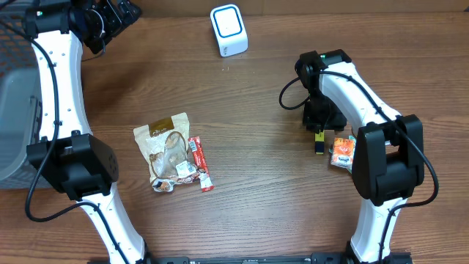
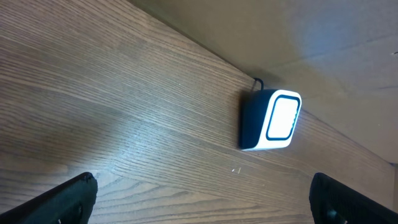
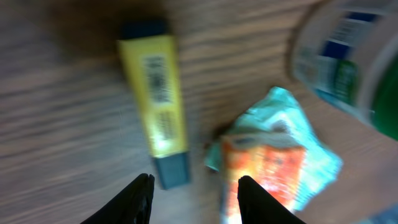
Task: Scan the item barcode
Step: 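Carry the stick down and release it on the right side, then move the right gripper left over the red sachet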
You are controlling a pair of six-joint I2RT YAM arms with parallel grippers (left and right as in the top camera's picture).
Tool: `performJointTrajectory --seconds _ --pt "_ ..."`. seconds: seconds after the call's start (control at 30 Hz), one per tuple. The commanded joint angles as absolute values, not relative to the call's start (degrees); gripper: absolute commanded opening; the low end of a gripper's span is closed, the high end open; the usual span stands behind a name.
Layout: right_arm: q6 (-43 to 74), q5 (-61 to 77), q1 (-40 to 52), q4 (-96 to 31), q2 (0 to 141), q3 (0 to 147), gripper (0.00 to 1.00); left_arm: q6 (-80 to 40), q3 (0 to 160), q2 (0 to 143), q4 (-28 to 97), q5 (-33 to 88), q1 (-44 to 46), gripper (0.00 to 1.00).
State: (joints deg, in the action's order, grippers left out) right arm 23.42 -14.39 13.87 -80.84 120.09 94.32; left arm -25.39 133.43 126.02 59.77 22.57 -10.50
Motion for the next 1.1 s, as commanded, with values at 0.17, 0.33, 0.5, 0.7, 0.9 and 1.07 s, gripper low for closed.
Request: performJointTrajectory --seconds 0.17,0.33,0.5,0.7,0.9,1.07 --pt "23.22 3.86 17.5 -74.81 119.37 94.08 0.45 -25.76 133.23 125.58 59.75 23.4 -10.15 1.0" --pt "22.11 6.13 25.32 -70.63 119.37 94.08 0.45 -25.76 133.23 125.58 59.75 23.4 -10.13 1.0" --pt "22.72 6.13 34.83 -65.98 119.37 94.08 0.46 -25.76 133.23 125.58 59.75 23.4 -10.13 1.0" --pt "22.76 6.13 45.74 -56.25 119.37 94.08 0.48 -25.76 133.23 125.58 59.75 23.4 -10.13 1.0" --pt "22.76 6.09 54.81 -47.55 119.37 94.08 0.52 -25.76 133.23 125.58 59.77 23.4 -10.13 1.0" --pt "22.72 5.85 59.09 -42.61 119.39 94.08 0.54 -25.76 133.23 125.58 59.77 23.4 -10.13 1.0"
